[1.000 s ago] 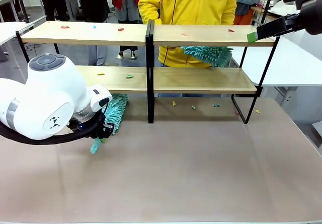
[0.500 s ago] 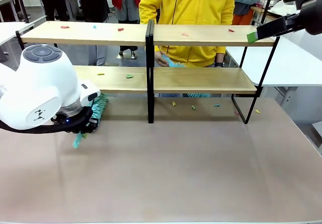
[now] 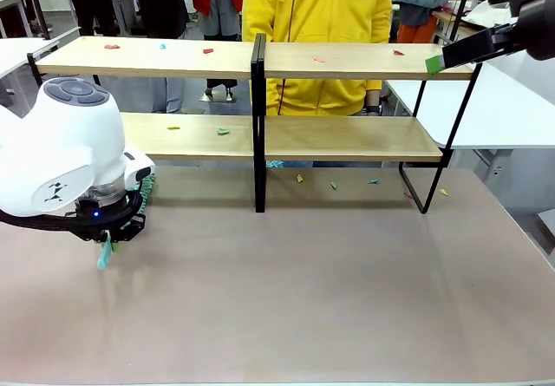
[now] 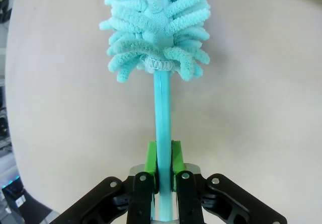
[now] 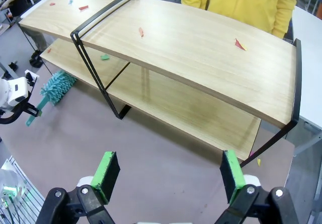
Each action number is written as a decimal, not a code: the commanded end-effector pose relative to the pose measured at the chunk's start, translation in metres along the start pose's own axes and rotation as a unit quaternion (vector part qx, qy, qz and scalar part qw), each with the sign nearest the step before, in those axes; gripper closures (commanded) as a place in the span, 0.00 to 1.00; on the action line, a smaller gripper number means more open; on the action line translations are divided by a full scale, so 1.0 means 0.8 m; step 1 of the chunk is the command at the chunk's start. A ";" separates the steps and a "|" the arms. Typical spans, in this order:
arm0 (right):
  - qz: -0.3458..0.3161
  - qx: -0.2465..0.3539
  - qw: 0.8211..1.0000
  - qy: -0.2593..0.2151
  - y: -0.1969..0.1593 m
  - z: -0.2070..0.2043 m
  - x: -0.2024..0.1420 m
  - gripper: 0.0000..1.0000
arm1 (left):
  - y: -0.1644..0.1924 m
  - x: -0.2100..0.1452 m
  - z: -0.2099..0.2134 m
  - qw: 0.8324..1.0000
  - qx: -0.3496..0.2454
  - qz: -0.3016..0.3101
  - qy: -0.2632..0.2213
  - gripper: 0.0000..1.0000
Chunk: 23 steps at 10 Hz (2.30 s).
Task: Clean the shelves.
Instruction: Clean a randomly selected level of the Shelf with the Duster.
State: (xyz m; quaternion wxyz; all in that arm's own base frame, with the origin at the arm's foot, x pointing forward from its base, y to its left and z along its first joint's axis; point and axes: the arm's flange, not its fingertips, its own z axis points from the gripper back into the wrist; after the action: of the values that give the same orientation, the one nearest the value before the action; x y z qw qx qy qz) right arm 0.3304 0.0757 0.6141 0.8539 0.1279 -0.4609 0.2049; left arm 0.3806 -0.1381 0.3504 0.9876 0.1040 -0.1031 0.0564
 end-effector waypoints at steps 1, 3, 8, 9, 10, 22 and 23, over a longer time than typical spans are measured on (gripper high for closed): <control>0.000 0.000 1.000 0.000 -0.001 0.000 0.001 0.00 | 0.021 -0.018 0.008 0.999 -0.012 -0.022 0.029 0.87; 0.000 0.000 1.000 0.000 -0.001 0.000 0.001 0.00 | 0.048 -0.038 0.016 0.993 -0.013 -0.080 0.084 0.87; 0.000 0.000 1.000 0.000 -0.001 0.000 0.001 0.00 | 0.167 -0.090 0.042 0.965 0.023 -0.172 0.195 0.87; 0.000 0.000 1.000 0.000 -0.001 0.000 0.001 0.00 | 0.192 -0.102 0.054 0.944 -0.014 -0.244 0.222 0.87; 0.000 0.000 1.000 0.000 -0.001 0.000 0.001 0.00 | 0.214 -0.112 0.066 0.930 -0.045 -0.289 0.220 0.87; 0.000 0.000 1.000 0.000 -0.001 0.000 0.001 0.00 | 0.286 -0.105 0.176 0.868 -0.310 -0.387 0.007 0.87; 0.000 0.000 1.000 0.000 -0.001 0.000 0.001 0.00 | 0.286 -0.105 0.176 0.868 -0.310 -0.387 0.007 0.87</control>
State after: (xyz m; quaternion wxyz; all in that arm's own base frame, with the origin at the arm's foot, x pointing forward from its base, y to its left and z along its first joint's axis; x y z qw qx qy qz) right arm 0.3304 0.0756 0.6141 0.8540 0.1280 -0.4609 0.2047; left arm 0.2416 0.0467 0.5078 0.9073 -0.1759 -0.0496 -0.3786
